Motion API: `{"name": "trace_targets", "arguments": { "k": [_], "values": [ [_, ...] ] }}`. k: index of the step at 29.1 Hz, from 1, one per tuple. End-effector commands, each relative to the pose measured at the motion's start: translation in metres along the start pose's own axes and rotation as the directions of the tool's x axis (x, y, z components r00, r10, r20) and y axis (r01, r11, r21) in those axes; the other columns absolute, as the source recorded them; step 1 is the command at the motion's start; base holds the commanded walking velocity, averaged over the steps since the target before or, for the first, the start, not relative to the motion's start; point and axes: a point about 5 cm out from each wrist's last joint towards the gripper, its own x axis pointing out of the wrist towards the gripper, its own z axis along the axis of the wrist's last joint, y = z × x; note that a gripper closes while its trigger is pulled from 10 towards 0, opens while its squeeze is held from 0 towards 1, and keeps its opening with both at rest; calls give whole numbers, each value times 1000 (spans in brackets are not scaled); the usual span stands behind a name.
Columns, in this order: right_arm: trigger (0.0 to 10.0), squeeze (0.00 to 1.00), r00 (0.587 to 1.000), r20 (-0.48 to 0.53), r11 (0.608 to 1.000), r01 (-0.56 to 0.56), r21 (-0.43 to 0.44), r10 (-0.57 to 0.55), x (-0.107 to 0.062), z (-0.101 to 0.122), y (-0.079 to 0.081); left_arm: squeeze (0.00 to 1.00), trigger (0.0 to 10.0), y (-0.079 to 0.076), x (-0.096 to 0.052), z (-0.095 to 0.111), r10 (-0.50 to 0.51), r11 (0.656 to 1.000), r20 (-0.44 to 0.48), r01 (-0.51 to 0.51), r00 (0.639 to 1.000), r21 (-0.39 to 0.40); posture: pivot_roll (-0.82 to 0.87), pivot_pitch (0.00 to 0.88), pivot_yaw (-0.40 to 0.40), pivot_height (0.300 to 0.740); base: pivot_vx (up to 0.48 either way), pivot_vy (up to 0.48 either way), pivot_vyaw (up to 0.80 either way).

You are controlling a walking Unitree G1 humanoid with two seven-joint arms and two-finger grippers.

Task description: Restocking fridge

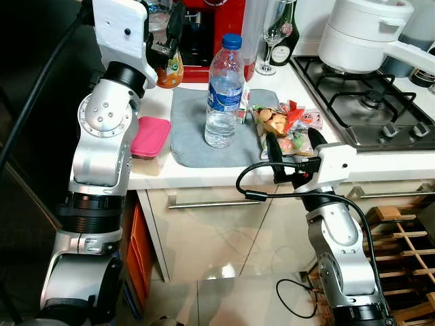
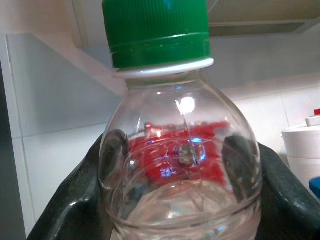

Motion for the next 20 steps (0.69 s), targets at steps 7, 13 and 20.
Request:
{"name": "trace_targets", "arguments": {
  "k": [7, 13, 20],
  "values": [
    [10000, 0, 1000, -23, 1000, 17, 1, -16, -5, -7, -4, 0, 10000, -5, 4, 10, -19, 1000, 50, 18, 999, 21, -62, 0, -21, 740, -299, 0, 0],
    [10000, 0, 1000, -27, 1000, 15, 1, -15, -5, -8, -3, 0, 10000, -5, 4, 11, -20, 999, 57, 19, 998, 25, -62, 0, -21, 740, -301, 0, 0],
    [10000, 0, 999, -27, 1000, 17, -1, -17, -5, -8, -3, 0, 10000, -6, 4, 13, -24, 999, 67, 22, 997, 26, -62, 0, -18, 740, -298, 0, 0]
  ]
}}
